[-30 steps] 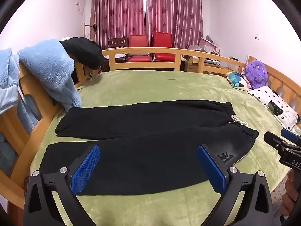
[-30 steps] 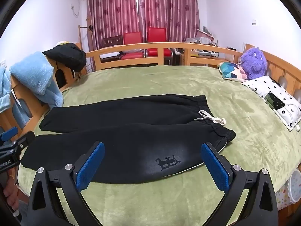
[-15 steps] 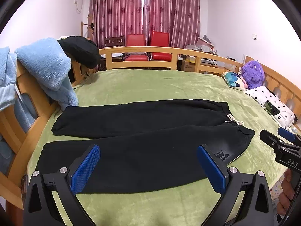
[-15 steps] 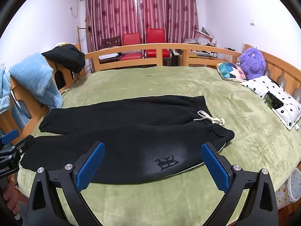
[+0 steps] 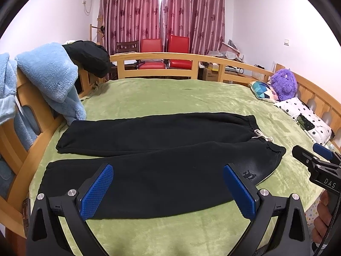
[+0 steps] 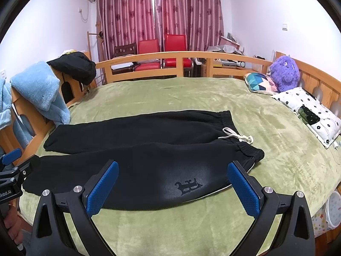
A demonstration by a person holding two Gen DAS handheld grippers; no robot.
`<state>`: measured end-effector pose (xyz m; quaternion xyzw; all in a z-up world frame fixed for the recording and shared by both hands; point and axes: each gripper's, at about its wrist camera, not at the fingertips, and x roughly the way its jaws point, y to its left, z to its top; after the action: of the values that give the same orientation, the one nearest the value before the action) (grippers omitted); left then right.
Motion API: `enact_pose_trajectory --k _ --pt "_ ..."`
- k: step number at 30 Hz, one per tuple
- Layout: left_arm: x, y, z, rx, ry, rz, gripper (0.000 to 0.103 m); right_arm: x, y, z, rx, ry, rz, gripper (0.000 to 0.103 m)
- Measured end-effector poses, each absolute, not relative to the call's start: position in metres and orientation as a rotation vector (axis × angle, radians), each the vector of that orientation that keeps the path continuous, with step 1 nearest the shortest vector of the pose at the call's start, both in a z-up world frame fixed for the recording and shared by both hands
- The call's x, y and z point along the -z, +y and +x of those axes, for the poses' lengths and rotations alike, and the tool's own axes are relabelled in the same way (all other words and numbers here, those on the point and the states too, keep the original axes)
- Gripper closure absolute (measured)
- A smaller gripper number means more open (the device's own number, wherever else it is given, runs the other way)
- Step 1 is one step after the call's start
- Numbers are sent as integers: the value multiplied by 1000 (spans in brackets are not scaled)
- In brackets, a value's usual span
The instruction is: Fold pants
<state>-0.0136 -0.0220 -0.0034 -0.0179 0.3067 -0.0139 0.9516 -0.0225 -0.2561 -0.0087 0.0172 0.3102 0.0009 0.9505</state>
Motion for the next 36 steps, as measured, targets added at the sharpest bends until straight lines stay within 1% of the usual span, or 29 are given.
enact_pose_trajectory --k 36 --pt "0 -20 -17 41 620 -46 0 7 -258 -23 4 619 37 2"
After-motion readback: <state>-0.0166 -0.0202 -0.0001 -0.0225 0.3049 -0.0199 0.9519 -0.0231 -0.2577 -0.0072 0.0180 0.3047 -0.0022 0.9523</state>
